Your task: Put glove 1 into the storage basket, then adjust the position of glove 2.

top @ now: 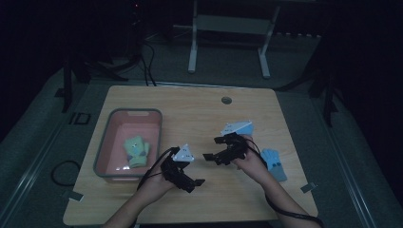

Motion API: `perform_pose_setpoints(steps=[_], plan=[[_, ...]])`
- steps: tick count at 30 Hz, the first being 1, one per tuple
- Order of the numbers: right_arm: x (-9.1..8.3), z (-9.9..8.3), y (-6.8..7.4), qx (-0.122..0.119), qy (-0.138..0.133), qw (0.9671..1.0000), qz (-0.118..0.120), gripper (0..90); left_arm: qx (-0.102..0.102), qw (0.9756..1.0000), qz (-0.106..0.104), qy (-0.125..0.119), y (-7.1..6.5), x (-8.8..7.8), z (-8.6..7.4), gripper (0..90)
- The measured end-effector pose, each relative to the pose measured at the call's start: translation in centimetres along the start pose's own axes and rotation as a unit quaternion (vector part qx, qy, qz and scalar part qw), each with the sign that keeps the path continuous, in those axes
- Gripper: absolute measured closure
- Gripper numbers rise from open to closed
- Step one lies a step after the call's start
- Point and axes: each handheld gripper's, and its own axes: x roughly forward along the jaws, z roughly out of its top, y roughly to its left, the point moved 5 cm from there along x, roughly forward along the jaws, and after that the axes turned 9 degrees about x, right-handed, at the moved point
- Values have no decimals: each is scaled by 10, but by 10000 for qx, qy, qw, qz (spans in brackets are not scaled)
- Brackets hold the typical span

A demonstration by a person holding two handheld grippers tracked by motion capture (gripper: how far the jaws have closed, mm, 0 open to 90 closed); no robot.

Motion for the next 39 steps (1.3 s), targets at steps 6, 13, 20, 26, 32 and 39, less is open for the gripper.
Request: perform_pose_setpoints(steps=[6,13,20,26,32,39], plan=[[-7,-21,-9,41,-51,9999,-96,115,76,9999,71,-134,-5,10,-7,23],[-12,-50,-19,112,-8,9998,-142,131,153,9997,126,-140,-13,24,-19,23],[-26,-71,-26,107,-74,9993,-352,136,54,9993,255,-264,-13,28,-31,23],[-38,-82,-30,288,-250,9981,-485,125,4,9990,278,-361,-13,27,-37,23],[-52,-86,-45,452,-260,9951,-837,294,10,9988,340,-362,-13,29,-41,23],[-66,-81,-71,717,-380,9880,-1315,404,-22,9986,381,-369,-12,28,-43,23]])
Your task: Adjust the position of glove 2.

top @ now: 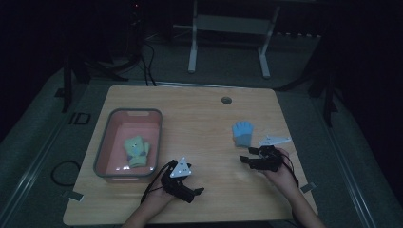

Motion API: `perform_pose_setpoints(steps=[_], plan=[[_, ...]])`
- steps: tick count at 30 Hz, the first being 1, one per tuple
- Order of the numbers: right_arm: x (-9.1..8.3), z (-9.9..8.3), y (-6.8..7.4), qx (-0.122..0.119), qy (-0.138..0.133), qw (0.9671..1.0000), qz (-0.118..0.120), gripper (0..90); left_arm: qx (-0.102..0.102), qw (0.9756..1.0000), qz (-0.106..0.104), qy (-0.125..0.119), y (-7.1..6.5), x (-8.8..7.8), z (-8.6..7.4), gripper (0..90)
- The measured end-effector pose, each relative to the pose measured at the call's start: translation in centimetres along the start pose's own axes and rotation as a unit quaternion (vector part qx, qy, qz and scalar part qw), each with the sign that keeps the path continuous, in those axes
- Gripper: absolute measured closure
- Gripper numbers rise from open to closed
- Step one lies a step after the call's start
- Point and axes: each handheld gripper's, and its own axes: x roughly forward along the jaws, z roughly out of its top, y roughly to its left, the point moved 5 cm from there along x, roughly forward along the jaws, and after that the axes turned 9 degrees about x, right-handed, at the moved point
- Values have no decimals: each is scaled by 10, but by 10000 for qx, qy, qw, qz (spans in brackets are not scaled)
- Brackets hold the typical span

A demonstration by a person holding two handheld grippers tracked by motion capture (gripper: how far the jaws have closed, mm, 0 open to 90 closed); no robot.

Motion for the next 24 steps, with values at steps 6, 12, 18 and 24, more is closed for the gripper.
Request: perform_pose_setpoints(steps=[6,12,18,24], plan=[[5,17,-18,-2,-106,9997,-223,506,41,10000,7,-27,-3,-1,1,23],[19,37,-36,90,-51,9987,-496,554,63,9999,127,-74,-2,-3,1,23],[41,54,-52,121,129,9975,-686,572,-6,9999,106,-136,-1,-6,0,23],[58,63,-63,113,216,9965,-799,580,17,9999,54,-95,-1,-5,-2,23]])
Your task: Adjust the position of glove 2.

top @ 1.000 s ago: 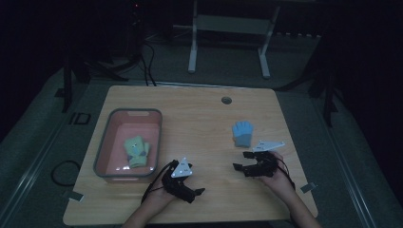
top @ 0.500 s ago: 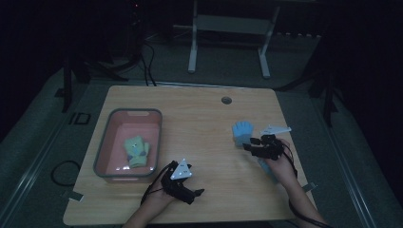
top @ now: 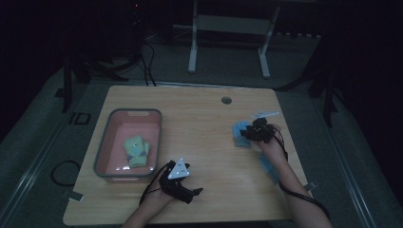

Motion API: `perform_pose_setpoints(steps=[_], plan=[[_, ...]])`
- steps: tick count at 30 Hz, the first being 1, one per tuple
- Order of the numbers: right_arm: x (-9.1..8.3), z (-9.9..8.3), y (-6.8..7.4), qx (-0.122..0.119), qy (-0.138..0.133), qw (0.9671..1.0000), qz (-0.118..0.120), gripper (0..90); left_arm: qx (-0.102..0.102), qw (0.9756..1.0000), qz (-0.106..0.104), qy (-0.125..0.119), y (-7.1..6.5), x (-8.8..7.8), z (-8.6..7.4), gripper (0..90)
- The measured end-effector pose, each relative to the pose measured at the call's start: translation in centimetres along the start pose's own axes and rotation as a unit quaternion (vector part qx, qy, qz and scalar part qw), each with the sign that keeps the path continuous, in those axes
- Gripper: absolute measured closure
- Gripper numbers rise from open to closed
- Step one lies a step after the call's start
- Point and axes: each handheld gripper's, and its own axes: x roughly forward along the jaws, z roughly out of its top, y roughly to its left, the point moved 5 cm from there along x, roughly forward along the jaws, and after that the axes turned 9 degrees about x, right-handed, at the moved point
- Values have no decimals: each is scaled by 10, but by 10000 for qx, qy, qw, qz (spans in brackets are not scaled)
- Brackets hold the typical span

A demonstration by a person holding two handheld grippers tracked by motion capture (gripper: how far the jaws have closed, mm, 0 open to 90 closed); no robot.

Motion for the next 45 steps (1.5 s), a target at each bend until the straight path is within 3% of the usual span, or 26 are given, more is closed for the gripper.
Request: perform_pose_setpoints(steps=[5,9,14,19,24,26,30,37,45], plan=[[12,-2,-4,-42,138,9999,-31,588,-31,10000,-27,-36,0,0,0,23],[22,-11,-5,-145,357,9990,-204,609,-25,10000,-47,-45,0,0,0,23],[24,-14,-4,-183,233,9994,-186,680,-17,10000,-55,-29,1,-1,-1,23],[25,-13,-3,-70,225,9994,-241,795,18,10000,-48,-8,0,0,-1,23],[23,-11,0,110,203,9994,-266,830,0,10000,-40,-13,0,0,-1,23],[18,-9,4,76,172,9995,-244,830,28,10000,-36,9,0,0,-1,23],[4,-1,18,-76,57,9999,-135,831,28,10000,-38,24,0,1,-2,23],[-26,9,58,-264,-230,9993,138,831,-23,10000,-43,14,1,1,-1,23],[-56,7,102,-604,-398,9971,245,831,25,10000,-50,46,-1,1,-1,23]])
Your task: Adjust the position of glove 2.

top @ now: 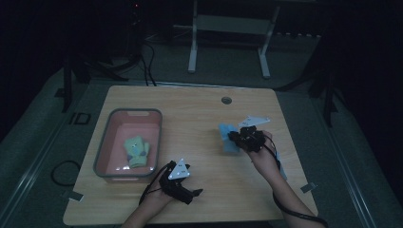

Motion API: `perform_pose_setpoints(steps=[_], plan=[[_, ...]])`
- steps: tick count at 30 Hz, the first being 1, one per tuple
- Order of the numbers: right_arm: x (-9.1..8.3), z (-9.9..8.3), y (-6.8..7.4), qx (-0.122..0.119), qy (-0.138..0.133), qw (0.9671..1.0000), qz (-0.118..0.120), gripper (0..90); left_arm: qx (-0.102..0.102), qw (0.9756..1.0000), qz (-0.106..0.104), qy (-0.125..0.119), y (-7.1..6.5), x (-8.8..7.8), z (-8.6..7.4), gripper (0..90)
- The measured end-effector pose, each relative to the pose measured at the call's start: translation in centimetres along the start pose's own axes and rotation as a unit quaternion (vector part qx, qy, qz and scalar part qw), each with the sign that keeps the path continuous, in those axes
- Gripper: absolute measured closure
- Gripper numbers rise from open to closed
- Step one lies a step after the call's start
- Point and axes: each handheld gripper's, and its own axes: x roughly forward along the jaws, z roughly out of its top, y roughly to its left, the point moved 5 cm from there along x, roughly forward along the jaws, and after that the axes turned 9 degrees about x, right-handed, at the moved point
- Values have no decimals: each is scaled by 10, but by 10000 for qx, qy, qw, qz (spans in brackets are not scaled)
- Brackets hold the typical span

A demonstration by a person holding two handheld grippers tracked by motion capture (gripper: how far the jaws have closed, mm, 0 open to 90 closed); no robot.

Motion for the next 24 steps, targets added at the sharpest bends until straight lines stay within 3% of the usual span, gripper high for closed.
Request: perform_pose_setpoints(steps=[10,12,20,24], plan=[[-1,-30,35,18,171,9997,186,829,18,10000,11,-7,0,0,0,23],[4,-40,37,142,260,9993,240,829,24,10000,-3,4,0,0,0,23],[28,-75,40,78,784,9967,209,828,39,10000,-18,21,0,1,0,23],[34,-85,39,80,820,9963,243,807,56,10000,-26,46,-1,1,-1,23]])
